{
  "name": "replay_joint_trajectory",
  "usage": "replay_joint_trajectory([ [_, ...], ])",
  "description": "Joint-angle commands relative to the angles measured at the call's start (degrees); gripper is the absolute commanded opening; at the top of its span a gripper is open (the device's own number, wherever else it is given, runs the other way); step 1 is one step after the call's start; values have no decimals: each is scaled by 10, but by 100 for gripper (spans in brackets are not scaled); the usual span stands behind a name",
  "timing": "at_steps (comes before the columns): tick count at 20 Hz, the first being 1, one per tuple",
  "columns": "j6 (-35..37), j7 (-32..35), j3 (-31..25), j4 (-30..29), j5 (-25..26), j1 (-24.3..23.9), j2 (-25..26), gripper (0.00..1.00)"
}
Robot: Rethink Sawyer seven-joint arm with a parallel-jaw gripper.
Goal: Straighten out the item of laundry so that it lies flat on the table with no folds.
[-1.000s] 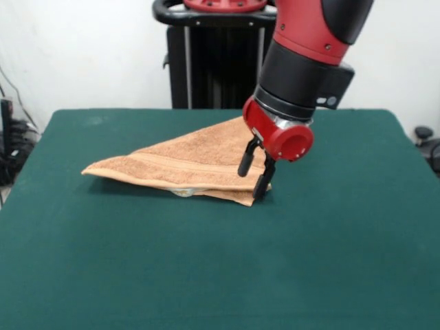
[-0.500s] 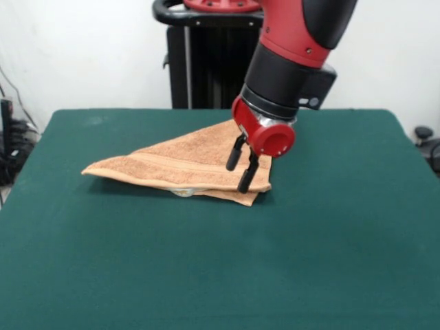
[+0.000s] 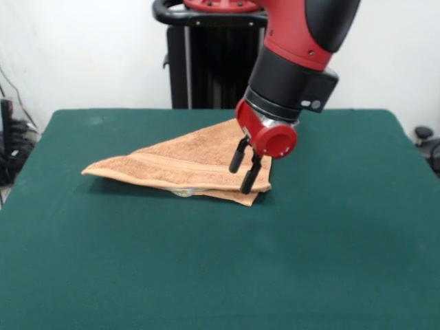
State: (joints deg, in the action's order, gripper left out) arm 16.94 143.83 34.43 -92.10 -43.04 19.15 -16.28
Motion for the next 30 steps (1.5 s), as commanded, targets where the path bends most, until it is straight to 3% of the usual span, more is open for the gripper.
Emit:
replay_joint_trajectory([
  [1, -18, 173, -99, -42, -49, 26, 13, 100],
  [30, -107, 164, -148, -95, -90, 32, 21, 100],
])
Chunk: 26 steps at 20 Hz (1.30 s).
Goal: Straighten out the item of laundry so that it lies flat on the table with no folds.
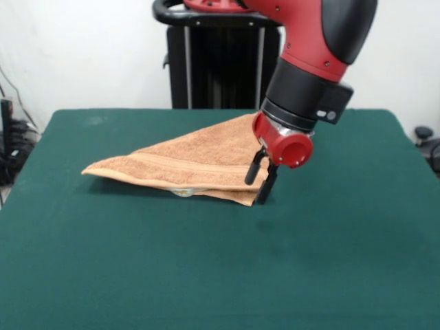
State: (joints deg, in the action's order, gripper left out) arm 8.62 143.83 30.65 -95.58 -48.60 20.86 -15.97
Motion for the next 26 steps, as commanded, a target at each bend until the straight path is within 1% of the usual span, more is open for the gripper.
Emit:
replay_joint_trajectory([
  [1, -23, 167, -108, -60, -37, 20, 21, 100],
  [5, -29, 169, -115, -67, -43, 26, 21, 100],
  [12, -29, 172, -108, -69, -56, 39, 29, 100],
  [16, -48, 163, -126, -73, -56, 28, 27, 100],
  [20, -48, 151, -122, -74, -49, 25, 28, 100],
  [23, -52, 127, -132, -89, -29, 5, 13, 100],
  [26, -56, 116, -139, -105, -18, -6, 1, 100],
])
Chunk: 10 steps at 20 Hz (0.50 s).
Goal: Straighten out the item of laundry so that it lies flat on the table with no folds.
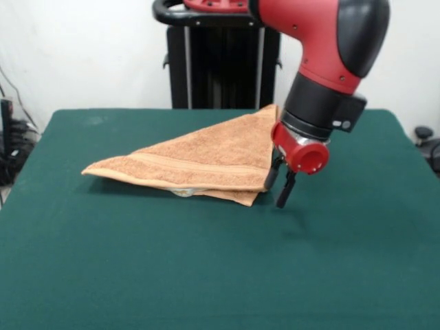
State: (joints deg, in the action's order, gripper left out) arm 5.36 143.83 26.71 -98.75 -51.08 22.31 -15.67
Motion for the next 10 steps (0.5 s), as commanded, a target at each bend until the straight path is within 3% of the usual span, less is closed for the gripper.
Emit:
replay_joint_trajectory([
  [1, -23, 114, -100, -79, 9, -22, -5, 100],
  [10, -35, 105, -116, -118, 23, -33, -32, 100],
])
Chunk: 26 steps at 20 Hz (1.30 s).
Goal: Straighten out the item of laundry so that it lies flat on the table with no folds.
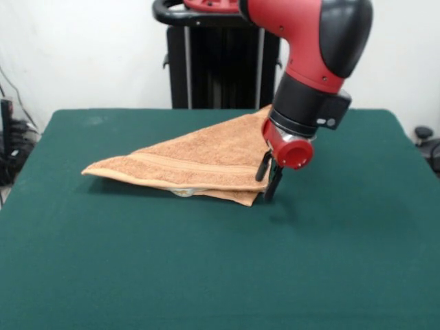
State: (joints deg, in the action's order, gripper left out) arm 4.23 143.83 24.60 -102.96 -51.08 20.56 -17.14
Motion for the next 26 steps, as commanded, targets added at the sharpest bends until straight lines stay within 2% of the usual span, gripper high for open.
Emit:
replay_joint_trajectory([
  [1, -26, 105, -98, -78, 23, -17, -18, 100],
  [10, -115, 122, -178, -99, 87, -86, -16, 100],
  [19, -143, 132, -189, -94, 103, -96, -2, 100],
  [22, -125, 113, -172, -87, 94, -81, 2, 100],
  [23, -118, 106, -166, -85, 91, -76, 4, 0],
  [26, -98, 89, -151, -78, 86, -65, 8, 0],
])
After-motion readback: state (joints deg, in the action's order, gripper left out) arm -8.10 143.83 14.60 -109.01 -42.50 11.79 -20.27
